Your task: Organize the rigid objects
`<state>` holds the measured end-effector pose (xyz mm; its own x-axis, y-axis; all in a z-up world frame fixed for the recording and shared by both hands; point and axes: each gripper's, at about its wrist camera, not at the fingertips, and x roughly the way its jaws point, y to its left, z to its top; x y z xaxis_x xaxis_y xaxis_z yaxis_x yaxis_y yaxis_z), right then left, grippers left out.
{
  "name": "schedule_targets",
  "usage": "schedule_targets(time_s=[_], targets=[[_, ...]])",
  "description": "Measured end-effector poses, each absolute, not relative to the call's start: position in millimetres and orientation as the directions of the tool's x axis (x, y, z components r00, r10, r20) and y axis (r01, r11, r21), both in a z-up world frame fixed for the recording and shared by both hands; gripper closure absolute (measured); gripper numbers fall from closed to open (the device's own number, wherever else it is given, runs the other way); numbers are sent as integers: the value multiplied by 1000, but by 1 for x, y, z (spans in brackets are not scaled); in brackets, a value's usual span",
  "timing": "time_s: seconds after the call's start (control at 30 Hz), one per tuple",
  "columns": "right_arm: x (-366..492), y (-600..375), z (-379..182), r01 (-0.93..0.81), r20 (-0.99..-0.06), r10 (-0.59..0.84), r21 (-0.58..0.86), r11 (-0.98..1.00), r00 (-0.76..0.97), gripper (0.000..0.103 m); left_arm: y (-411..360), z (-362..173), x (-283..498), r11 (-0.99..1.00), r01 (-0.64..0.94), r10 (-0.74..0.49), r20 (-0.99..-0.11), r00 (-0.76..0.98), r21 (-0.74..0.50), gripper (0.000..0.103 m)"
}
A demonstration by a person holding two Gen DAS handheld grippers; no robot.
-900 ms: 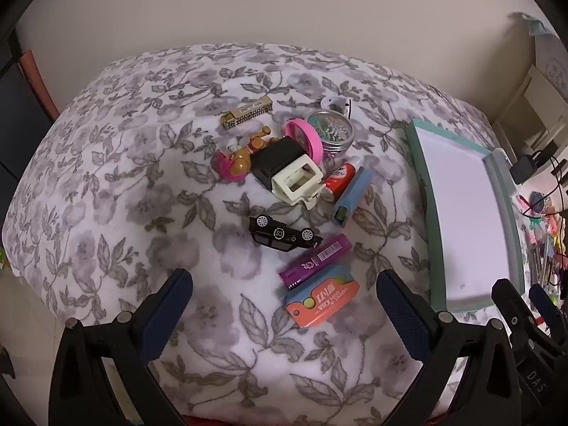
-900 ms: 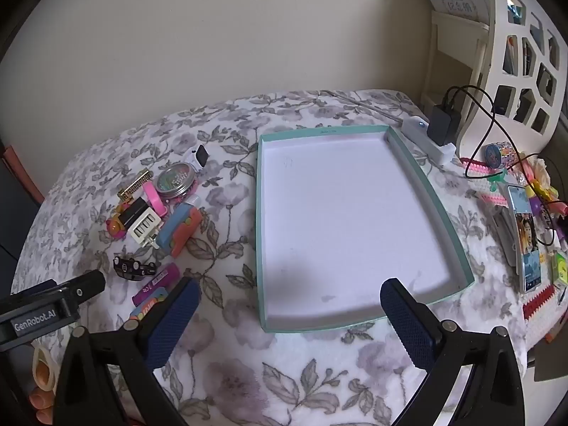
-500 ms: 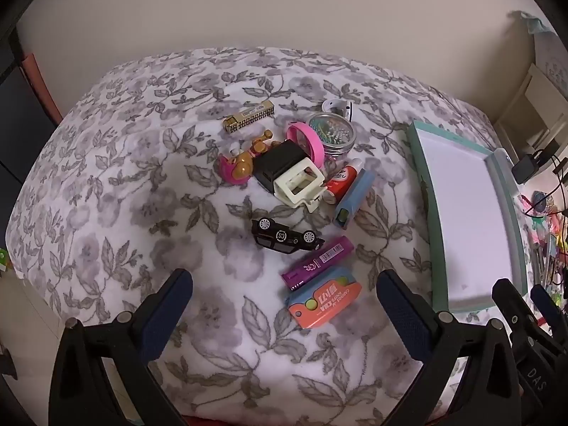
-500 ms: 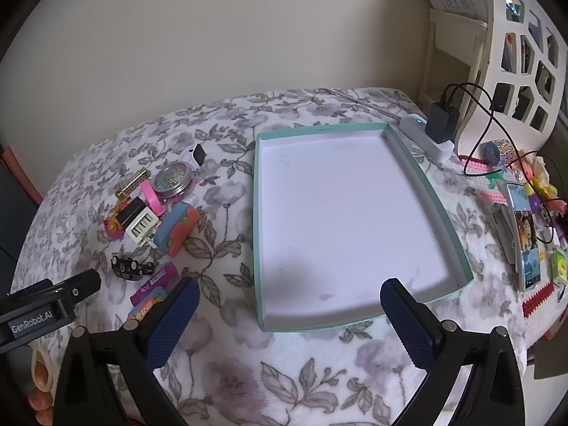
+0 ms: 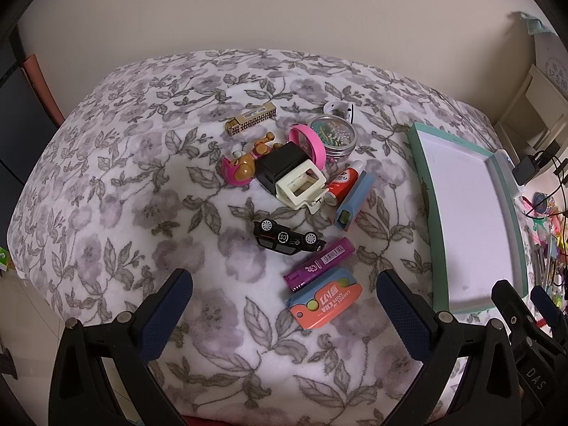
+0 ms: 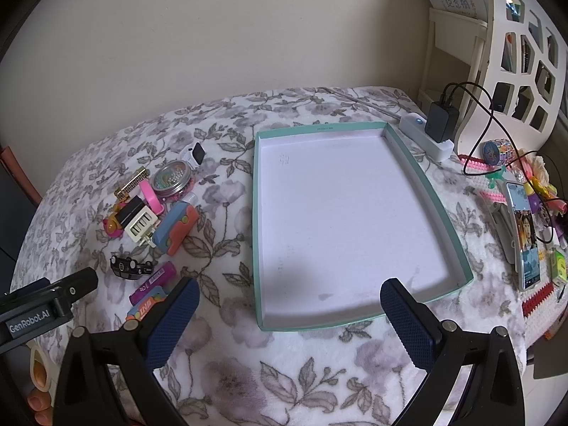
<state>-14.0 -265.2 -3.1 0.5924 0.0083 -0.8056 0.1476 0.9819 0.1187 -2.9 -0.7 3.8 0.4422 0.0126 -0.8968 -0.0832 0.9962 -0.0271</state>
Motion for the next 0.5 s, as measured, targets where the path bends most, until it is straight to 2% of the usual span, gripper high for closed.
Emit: schedule_targets(time_s=[0.5], targets=[[-13,-267,-5,150,-808,8,120,981,589,0,-1,4,-3,996,-81,12,-897,442,-27,0]])
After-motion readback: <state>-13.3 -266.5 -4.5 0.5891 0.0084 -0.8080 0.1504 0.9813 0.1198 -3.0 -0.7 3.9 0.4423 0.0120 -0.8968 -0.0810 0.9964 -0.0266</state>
